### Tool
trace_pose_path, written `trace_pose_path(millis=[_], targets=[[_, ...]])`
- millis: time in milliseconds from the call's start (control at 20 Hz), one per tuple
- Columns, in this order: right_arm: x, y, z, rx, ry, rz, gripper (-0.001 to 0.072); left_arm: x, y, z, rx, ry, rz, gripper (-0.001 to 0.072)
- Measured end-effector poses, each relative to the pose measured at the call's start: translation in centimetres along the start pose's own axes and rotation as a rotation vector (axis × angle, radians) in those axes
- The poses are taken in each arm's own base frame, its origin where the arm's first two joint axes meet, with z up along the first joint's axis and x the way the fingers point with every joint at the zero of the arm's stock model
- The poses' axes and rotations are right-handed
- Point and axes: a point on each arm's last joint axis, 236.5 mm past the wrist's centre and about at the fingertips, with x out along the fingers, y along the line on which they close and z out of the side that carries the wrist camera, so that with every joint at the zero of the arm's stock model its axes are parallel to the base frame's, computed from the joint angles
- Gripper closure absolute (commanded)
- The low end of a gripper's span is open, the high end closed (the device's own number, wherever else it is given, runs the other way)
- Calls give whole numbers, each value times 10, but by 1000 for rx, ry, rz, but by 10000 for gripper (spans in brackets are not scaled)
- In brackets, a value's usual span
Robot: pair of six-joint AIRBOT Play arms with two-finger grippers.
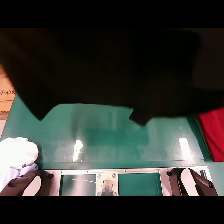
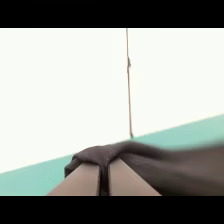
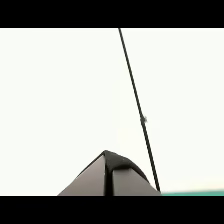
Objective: Fold the shirts.
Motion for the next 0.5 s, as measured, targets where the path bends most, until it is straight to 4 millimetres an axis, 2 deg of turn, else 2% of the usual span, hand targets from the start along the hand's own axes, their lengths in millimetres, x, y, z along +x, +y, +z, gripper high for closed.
trace_pose_path(millis=[50, 150, 250, 350, 500], targets=[[0, -1, 2, 4, -5, -6, 695, -3, 4, -2, 8, 7, 21, 685], [8, -14, -4, 35, 14, -18, 695, 6, 13, -17, -3, 51, 41, 684], [27, -44, -27, 100, 77, -44, 695, 34, 27, -52, -39, 147, 44, 684], [52, -80, -68, 183, 179, -63, 695, 73, 39, -103, -94, 274, 17, 685], [92, -137, -163, 305, 364, -95, 695, 136, 45, -201, -210, 485, -80, 685]])
